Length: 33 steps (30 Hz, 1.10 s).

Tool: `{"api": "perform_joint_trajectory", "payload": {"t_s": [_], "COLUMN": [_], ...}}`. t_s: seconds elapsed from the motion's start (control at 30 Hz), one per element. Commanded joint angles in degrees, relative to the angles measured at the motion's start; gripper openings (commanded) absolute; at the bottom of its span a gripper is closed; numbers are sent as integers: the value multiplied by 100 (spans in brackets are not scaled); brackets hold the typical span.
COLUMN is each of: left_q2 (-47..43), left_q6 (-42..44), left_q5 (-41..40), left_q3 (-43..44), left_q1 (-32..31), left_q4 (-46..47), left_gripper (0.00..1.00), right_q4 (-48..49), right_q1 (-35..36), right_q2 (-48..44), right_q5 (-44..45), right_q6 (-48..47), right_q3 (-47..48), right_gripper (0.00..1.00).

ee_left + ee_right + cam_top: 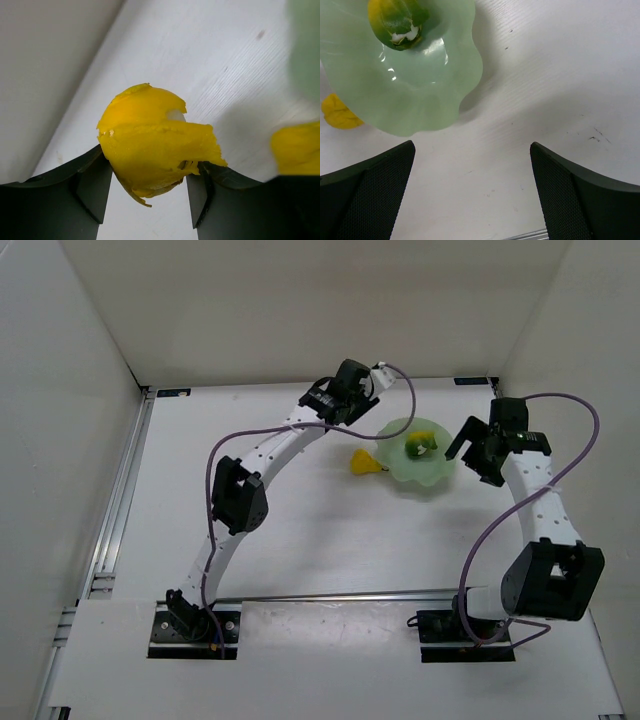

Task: Place and organize the fake fruits in the fruit bowl

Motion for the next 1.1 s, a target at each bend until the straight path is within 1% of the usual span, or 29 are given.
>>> {"api": "perform_joint_trajectory", "payload": {"t_s": [0.0,0.1,0.2,0.27,0.3,0.4,0.43,0.47,0.5,0.6,0.73,0.83,0.93,0.97,1.0,1.03,1.07], "left_q2": [-562,-500,-368,-307,-306,-245,-245,-245,-245,-420,-780,-1209,-1536,-1780,-1913,-2054,-2325], "left_q6": [-351,-421,-938,-1002,-1002,-931,-931,-931,-931,-984,-1037,-1300,-1511,-1511,-1511,-1511,-1511], "left_q5": [280,701,1246,1405,1458,1459,1459,1459,1459,1459,1064,818,335,255,141,79,26], "left_q3": [314,262,445,499,568,569,569,569,569,569,569,569,298,149,-253,-501,-782], "left_q1": [-607,-731,-731,-731,-801,-950,-1012,-1013,-1013,-1065,-1065,-741,-258,-109,171,313,462], "left_q4": [215,268,329,382,382,488,488,540,540,540,540,540,540,540,540,540,540], "left_gripper": [47,50,52,54,58,65,81,93,100,100,100,100,100,100,100,100,100], "right_q4": [77,24,24,24,24,24,-28,-29,-29,-29,50,199,200,200,122,121,42], "right_q1": [4,-49,-102,-154,-154,-154,-154,-154,-154,-154,-154,100,670,1072,1302,1766,1997], "right_q2": [-284,-504,-915,-1092,-1232,-1461,-1462,-1540,-1611,-1664,-1717,-1603,-1086,-693,-463,-225,264], "right_q5": [12,92,233,303,355,417,417,417,417,286,-4,-163,-294,-295,-242,-129,46], "right_q6": [88,201,202,202,202,140,88,88,88,-96,-439,-817,-1203,-1335,-1606,-1748,-1888], "right_q3": [-123,-177,-290,-343,-344,-475,-476,-536,-537,-537,-537,-397,-134,-2,330,516,700], "right_gripper": [100,100,100,100,100,100,100,100,100,100,100,100,100,100,100,100,100]}}
